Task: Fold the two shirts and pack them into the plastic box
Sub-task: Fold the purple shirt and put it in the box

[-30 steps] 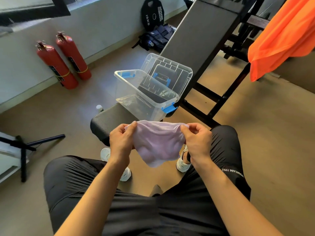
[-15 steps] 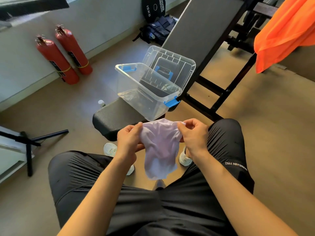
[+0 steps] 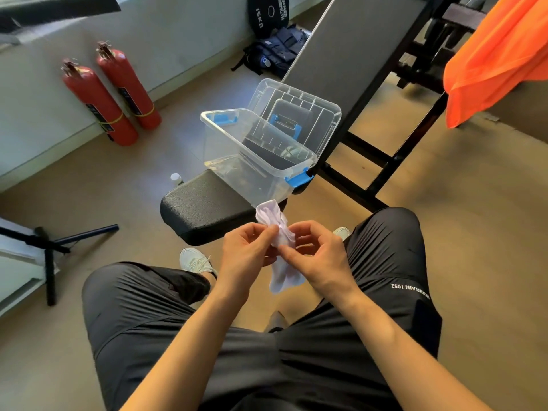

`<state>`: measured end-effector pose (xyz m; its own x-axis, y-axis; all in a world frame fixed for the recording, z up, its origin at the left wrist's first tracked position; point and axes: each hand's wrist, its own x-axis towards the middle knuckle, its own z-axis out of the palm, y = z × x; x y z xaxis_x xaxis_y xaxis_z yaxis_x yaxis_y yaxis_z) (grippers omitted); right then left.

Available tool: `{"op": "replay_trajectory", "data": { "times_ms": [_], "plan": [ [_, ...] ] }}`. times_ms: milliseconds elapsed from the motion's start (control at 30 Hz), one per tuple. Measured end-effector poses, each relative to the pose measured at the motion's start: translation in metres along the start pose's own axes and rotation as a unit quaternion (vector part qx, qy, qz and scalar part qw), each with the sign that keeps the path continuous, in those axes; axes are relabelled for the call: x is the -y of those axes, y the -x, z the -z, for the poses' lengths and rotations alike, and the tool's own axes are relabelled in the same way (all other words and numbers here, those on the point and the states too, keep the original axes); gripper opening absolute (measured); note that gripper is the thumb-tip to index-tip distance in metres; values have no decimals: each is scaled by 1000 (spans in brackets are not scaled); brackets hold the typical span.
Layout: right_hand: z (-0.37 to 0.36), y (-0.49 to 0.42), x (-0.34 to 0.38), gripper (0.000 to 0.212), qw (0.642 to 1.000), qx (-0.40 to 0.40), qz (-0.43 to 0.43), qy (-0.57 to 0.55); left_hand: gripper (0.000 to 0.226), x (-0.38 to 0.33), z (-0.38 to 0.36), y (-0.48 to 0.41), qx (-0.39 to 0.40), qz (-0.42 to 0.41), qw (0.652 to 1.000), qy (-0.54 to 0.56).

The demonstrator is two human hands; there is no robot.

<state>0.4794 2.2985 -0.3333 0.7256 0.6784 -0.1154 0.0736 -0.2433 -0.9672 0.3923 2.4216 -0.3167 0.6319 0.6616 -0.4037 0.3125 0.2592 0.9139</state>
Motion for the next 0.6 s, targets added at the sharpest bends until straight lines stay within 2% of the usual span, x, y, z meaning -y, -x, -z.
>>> {"op": "replay_trajectory", "data": {
  "times_ms": [100, 200, 267, 367, 400, 467, 500, 533, 600],
  "plan": [
    [3, 0, 1, 37, 997, -10, 31, 63, 17, -4, 2, 5, 58, -1, 998, -4],
    [15, -6, 3, 22, 999, -14, 27, 17, 21, -7, 12, 8, 135, -8, 991, -1],
    [26, -10, 6, 20, 1000, 11, 24, -11, 19, -4, 21, 6, 112, -38, 993, -7],
    [39, -16, 12, 13, 998, 58, 30, -16, 10, 6, 34, -5, 9, -93, 995, -29],
    [43, -18, 13, 12, 997, 70, 36, -7, 22, 8, 38, -10, 10, -107, 993, -39],
    [49, -21, 16, 14, 994, 89, 54, 15, 56, 10, 44, -23, 83, -122, 985, -84],
    [51, -22, 17, 16, 993, 95, 62, 22, 65, 9, 44, -29, 133, -122, 978, -101],
    [52, -23, 19, 17, 992, 100, 69, 23, 68, 6, 42, -32, 186, -124, 969, -103],
    [54, -24, 23, 18, 991, 102, 80, 21, 52, 3, 37, -39, 239, -124, 960, -80]
  ]
}}
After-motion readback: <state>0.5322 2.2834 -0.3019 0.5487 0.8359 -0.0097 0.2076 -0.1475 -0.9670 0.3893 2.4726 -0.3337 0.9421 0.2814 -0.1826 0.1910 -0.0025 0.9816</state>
